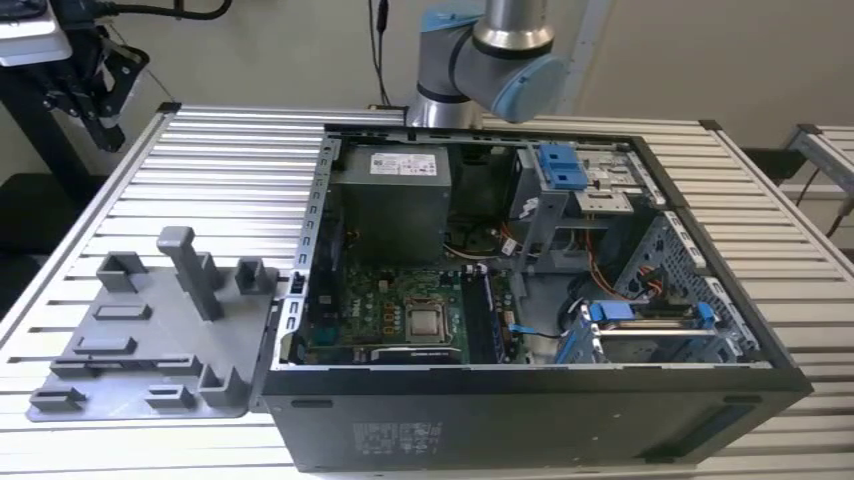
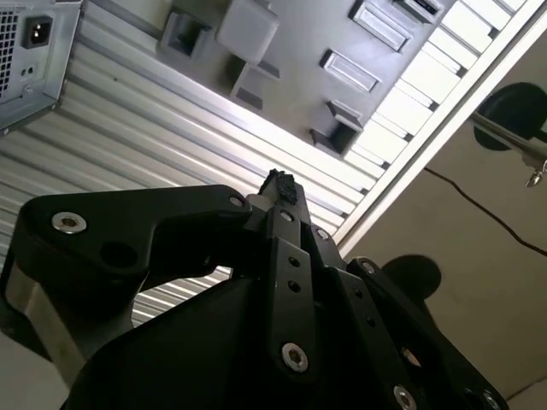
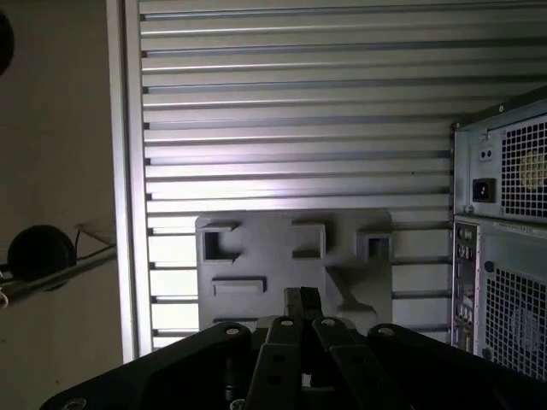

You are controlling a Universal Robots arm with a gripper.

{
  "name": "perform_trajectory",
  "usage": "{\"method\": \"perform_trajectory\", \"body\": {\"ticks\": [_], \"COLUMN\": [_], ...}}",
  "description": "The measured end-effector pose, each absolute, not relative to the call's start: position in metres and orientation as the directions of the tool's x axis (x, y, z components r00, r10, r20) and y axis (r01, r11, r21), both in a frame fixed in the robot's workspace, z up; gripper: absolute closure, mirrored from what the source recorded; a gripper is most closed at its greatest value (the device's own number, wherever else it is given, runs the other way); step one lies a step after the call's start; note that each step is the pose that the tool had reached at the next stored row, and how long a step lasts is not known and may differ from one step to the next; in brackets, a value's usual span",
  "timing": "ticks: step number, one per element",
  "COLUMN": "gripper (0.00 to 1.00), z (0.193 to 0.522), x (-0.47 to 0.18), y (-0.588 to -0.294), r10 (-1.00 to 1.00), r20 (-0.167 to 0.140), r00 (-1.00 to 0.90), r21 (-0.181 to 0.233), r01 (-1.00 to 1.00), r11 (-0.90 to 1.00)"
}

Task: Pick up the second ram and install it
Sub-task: 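Reach for the second ram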

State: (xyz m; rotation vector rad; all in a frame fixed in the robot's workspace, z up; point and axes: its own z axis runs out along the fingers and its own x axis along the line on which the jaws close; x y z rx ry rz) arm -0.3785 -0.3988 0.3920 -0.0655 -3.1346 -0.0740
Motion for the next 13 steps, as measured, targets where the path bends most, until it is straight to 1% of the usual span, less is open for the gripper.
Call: {"method": "perform_trajectory", "body": {"ticks": [9, 13], "gripper": [0.89, 0.89], "z": [0.3919, 0.3915], "x": [-0.3818, -0.3824], "y": [-0.3992, -0.4039], "r10": [0.042, 0.042], "r20": [0.006, 0.006], "r00": [-0.999, -0.999], "r21": [0.047, 0.047], "r01": [0.042, 0.042], "r11": [0.998, 0.998]}}
